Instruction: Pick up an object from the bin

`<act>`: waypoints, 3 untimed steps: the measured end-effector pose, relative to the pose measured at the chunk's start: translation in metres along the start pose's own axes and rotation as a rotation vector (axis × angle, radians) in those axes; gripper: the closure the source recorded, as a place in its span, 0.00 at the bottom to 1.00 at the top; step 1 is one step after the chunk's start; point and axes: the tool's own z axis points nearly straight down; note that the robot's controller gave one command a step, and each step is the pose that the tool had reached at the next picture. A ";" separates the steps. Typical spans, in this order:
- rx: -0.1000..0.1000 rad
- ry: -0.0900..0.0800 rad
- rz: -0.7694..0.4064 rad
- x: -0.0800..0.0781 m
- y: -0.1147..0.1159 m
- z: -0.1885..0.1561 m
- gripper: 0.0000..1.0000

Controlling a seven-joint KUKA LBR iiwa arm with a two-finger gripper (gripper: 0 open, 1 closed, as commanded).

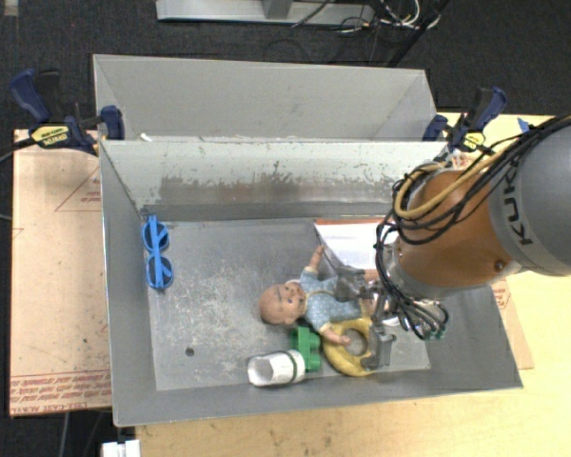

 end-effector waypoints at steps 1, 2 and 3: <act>0.001 -0.012 -0.143 0.000 -0.010 0.009 0.00; 0.001 -0.008 -0.167 0.002 -0.009 -0.003 0.00; 0.004 -0.019 -0.264 0.003 -0.003 0.007 0.00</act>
Offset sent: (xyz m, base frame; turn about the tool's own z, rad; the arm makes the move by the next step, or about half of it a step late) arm -0.0030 -0.0089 0.0123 -0.1830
